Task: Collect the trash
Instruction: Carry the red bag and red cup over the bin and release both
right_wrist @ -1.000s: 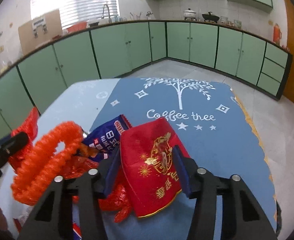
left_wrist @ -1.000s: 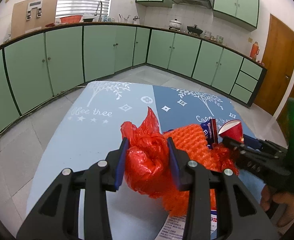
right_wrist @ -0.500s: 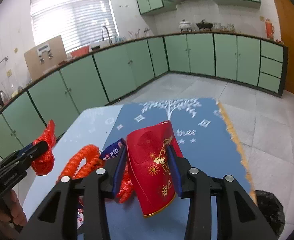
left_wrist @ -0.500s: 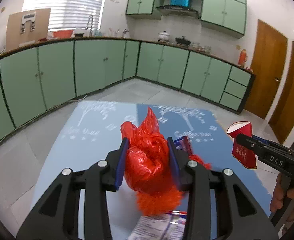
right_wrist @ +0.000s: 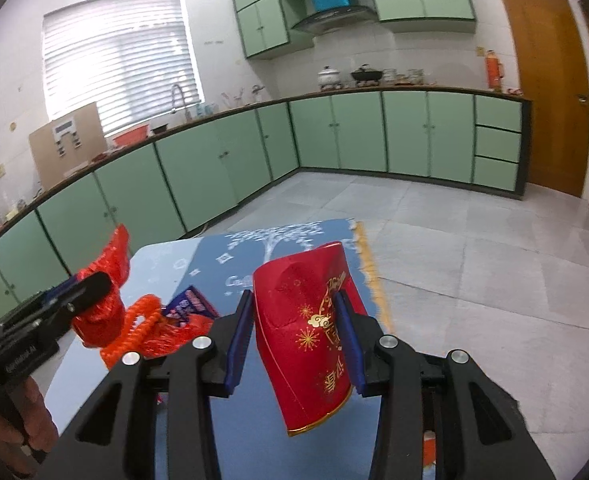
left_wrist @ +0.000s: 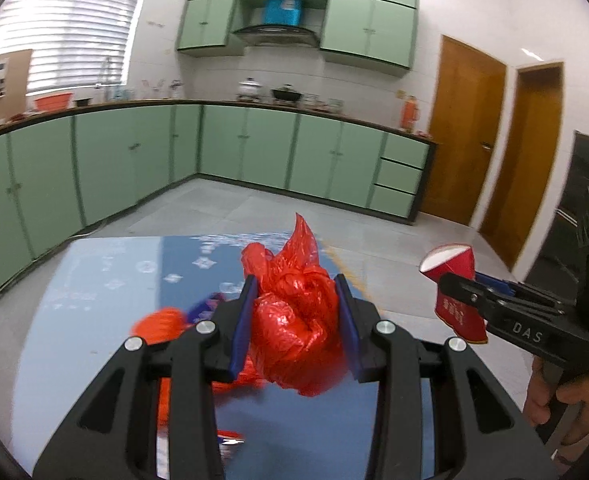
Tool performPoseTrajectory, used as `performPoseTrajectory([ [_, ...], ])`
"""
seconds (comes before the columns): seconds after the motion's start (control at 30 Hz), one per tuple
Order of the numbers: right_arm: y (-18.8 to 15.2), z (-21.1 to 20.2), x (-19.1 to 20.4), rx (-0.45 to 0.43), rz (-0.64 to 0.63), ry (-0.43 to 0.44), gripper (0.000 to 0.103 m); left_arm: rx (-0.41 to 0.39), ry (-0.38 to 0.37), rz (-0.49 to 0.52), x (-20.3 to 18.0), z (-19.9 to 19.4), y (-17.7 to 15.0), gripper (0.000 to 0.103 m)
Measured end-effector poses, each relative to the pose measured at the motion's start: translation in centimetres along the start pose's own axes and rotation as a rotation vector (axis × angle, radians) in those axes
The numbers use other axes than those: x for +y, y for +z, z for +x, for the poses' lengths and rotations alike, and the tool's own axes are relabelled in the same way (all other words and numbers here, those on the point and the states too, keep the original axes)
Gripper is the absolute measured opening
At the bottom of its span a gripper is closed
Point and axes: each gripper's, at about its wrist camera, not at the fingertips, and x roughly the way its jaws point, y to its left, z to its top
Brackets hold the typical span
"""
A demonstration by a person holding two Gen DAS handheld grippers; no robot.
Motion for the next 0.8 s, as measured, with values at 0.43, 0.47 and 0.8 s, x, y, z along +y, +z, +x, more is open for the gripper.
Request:
performPoseTrajectory([
  [0.43, -2.5, -6.0, -9.5, -0.018, 0.099, -0.192, 0.041, 0.098, -0.204, 0.107, -11.7, 5.2, -3.4, 0.036],
  [0.47, -2.9, -6.3, -10.3, -0.013, 0.109, -0.205, 0.041, 0.110, -0.222, 0.114, -12.8, 5.9, -3.7, 0.036],
  [0.8, -6.9, -8.2, -17.4, 0.038, 0.200, -0.331, 0.041, 0.175, -0.348, 0.169, -19.7, 9.9, -5.7, 0.036],
])
